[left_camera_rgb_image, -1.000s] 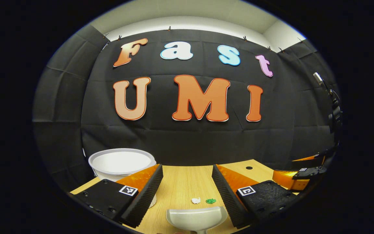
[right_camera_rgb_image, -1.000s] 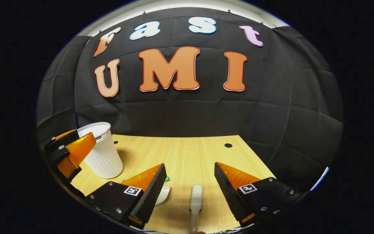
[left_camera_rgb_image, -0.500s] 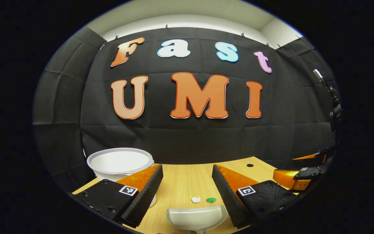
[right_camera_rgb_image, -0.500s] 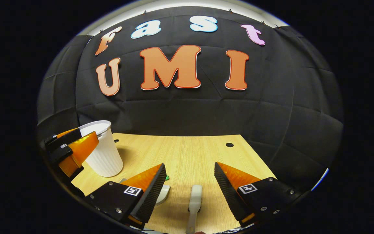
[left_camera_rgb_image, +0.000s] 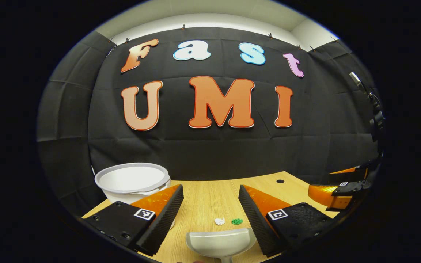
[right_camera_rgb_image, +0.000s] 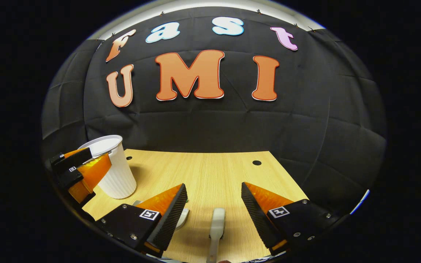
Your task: Pick up the small broom and dustpan from the desktop, sweep the trash into the dustpan with the broom, and then empty the trash into the garbage bin.
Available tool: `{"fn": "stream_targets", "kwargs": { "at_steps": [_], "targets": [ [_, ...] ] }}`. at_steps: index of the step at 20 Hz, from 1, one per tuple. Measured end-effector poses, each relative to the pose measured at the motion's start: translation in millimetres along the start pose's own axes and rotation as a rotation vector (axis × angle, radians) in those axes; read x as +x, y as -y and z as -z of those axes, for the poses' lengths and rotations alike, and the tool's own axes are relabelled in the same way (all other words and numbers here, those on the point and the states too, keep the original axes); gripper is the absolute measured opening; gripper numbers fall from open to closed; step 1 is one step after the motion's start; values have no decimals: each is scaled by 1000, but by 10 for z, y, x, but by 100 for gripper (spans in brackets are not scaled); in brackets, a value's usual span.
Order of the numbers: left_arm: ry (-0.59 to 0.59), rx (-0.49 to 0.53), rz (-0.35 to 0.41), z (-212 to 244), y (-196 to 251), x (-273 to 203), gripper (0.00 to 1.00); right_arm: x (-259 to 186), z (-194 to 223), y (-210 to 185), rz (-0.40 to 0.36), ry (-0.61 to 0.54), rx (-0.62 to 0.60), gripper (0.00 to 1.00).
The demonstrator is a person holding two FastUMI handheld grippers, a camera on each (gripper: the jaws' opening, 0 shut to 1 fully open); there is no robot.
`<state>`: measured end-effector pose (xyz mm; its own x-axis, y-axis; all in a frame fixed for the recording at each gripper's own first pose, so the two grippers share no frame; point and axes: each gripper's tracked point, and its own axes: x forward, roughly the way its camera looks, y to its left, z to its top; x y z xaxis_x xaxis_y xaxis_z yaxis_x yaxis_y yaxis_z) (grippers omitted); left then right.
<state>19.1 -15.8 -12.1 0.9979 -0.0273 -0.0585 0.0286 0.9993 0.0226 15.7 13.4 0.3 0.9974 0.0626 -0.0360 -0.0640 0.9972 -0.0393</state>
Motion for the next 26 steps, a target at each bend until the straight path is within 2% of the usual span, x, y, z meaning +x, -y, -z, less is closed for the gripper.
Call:
{"fn": "stream_targets", "kwargs": {
  "at_steps": [4,6,8,13,15,16,18,21,23,26],
  "targets": [
    [-42,15,-14,168,-28,21,95,31,72,2,2,-17,4,93],
    [-103,10,-12,353,-33,44,95,71,147,28,1,-35,12,93],
    [-198,-18,36,635,72,32,95,98,237,43,-9,-56,28,93],
    [-609,-22,138,1715,222,-318,96,128,483,222,-21,-100,76,93],
    [-807,-27,137,2159,243,-560,96,160,593,329,-23,-123,103,93],
    [-920,-23,136,2329,245,-687,100,177,636,389,-20,-135,115,93],
    [-1070,-26,140,2584,272,-799,99,202,718,517,-17,-157,138,93],
    [-1294,-95,149,2867,294,-730,99,235,814,634,-26,-186,149,93],
    [-1376,-121,117,2915,204,-545,99,232,826,681,-35,-192,133,93],
    [-1417,-74,99,2918,108,-317,99,260,844,726,-46,-202,141,93]
  ]
}}
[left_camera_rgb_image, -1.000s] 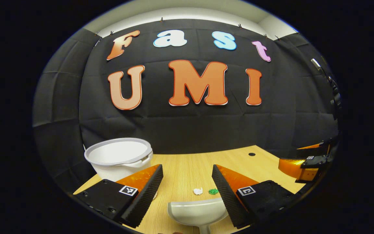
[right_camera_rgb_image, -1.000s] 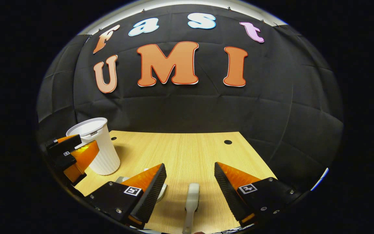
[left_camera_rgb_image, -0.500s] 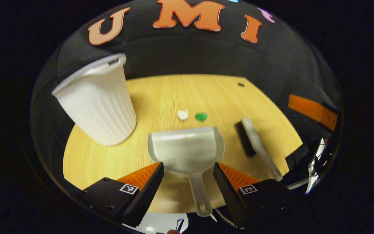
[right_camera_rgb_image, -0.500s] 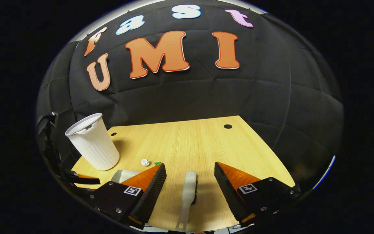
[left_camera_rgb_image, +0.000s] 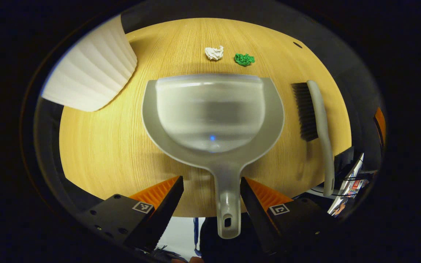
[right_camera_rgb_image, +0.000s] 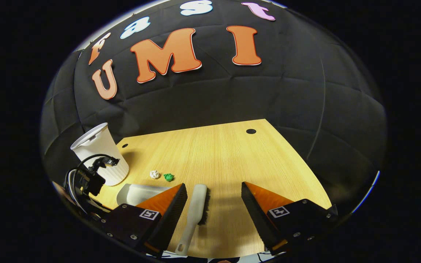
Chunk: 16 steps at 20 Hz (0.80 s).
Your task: Pick up the small broom and dustpan from the desktop, sweep the trash into the dustpan with the broom, and then empty the trash into the garbage bin.
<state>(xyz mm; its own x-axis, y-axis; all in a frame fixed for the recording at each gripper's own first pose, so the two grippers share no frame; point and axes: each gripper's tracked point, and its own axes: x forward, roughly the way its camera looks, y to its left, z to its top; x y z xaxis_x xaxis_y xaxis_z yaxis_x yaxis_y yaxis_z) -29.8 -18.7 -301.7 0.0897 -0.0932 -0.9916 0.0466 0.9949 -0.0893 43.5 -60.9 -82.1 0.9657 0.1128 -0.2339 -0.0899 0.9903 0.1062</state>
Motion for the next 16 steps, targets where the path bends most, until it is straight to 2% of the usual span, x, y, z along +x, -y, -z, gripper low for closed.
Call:
{"fn": "stream_targets", "kwargs": {
  "at_steps": [7,11,12,13,15,16],
  "targets": [
    [-21,12,-6,-182,51,67,97,85,-27,13,-16,-25,2,93],
    [-54,-33,1,-150,31,146,80,128,-17,-66,-37,-55,1,93],
    [-63,-44,-1,-116,32,130,61,131,16,-106,-46,-71,-8,93],
    [-76,-51,3,-88,45,125,58,128,51,-153,-57,-84,-20,93],
    [-91,-52,-1,-72,37,87,40,133,192,-234,-76,-143,-44,93],
    [-81,-45,3,-78,31,91,37,140,260,-254,-81,-170,-53,93]
  ]
}}
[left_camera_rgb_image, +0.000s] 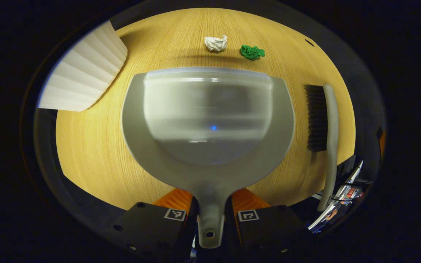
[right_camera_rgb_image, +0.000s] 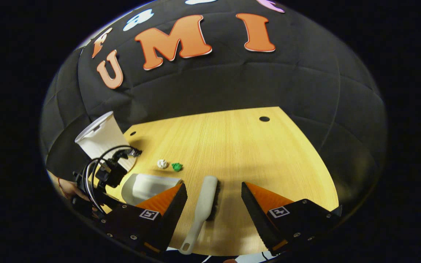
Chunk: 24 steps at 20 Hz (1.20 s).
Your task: Pick up the small broom and dustpan from the desktop, sweep the trash into the dustpan with the broom, and then empty the trash into the garbage bin.
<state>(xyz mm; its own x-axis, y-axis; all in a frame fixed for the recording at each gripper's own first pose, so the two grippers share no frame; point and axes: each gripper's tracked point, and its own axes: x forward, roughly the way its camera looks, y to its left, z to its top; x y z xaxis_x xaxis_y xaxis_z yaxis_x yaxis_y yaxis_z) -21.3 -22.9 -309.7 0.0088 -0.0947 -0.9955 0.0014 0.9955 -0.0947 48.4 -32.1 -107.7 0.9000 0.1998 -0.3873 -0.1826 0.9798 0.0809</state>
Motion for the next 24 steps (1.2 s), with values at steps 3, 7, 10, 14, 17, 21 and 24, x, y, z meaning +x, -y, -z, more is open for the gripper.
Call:
{"fn": "stream_targets", "kwargs": {
  "at_steps": [3,7,10,14,17,21,24],
  "targets": [
    [43,4,5,-35,-15,13,33,79,283,-86,-10,-113,-29,93],
    [131,24,-16,-110,-89,-59,30,143,781,-152,-10,-316,-31,93],
    [199,67,8,-154,-91,-122,30,202,1125,-210,-9,-447,-48,93],
    [252,92,40,-169,-154,-171,30,313,1362,-239,6,-570,-67,94],
    [272,111,44,-122,-272,-245,30,336,1481,-239,25,-647,-100,93],
    [279,126,48,-55,-439,-251,30,389,1566,-246,49,-711,-126,94],
    [276,122,57,-5,-500,-257,30,418,1614,-280,65,-738,-109,75]
  ]
}}
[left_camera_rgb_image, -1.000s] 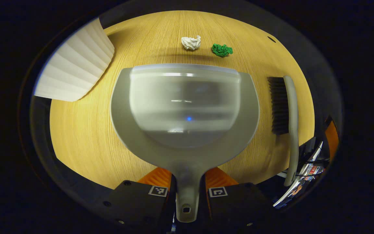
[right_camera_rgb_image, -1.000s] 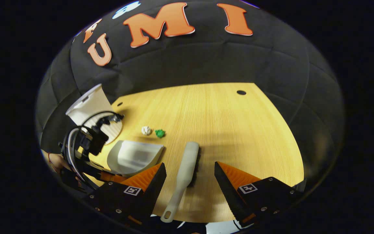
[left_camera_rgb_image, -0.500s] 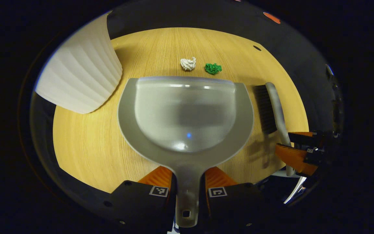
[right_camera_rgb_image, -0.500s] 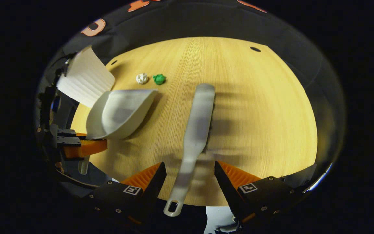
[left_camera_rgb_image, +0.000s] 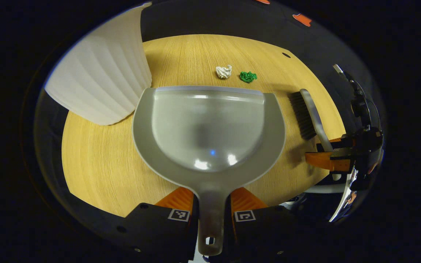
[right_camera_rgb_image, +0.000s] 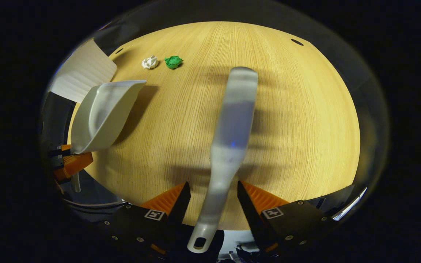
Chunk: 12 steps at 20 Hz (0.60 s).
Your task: Pick up the small broom and dustpan from the desktop, sweep the trash into the dustpan with the broom, and then empty the trash into the garbage bin.
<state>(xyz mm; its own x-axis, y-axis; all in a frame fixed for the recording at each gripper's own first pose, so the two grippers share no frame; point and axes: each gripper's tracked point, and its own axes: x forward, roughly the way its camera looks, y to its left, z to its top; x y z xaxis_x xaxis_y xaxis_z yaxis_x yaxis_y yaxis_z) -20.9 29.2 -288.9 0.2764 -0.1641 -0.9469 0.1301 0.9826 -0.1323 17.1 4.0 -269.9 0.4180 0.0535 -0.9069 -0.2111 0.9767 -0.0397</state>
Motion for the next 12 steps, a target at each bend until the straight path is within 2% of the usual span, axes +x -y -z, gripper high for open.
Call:
{"fn": "stream_targets", "kwargs": {
  "at_steps": [1,2,4,5,6,9,12],
  "targets": [
    [0,-3,1,-6,21,-6,30,34,18,21,15,-7,-6,77],
    [2,-3,2,-14,27,-32,30,59,43,11,18,-21,-19,65],
    [0,-3,8,-41,15,-91,30,73,42,-28,-4,-17,-53,34],
    [-2,-1,15,-58,-11,-83,30,37,34,-112,-56,-11,-91,39],
    [-4,2,20,-56,-55,1,30,15,22,-138,-69,-9,-109,23],
    [-8,45,6,-26,-86,171,30,-124,-166,-113,-72,44,-139,19],
    [-2,101,19,-111,-115,108,30,-344,-645,-62,-79,120,-144,18]
  ]
}}
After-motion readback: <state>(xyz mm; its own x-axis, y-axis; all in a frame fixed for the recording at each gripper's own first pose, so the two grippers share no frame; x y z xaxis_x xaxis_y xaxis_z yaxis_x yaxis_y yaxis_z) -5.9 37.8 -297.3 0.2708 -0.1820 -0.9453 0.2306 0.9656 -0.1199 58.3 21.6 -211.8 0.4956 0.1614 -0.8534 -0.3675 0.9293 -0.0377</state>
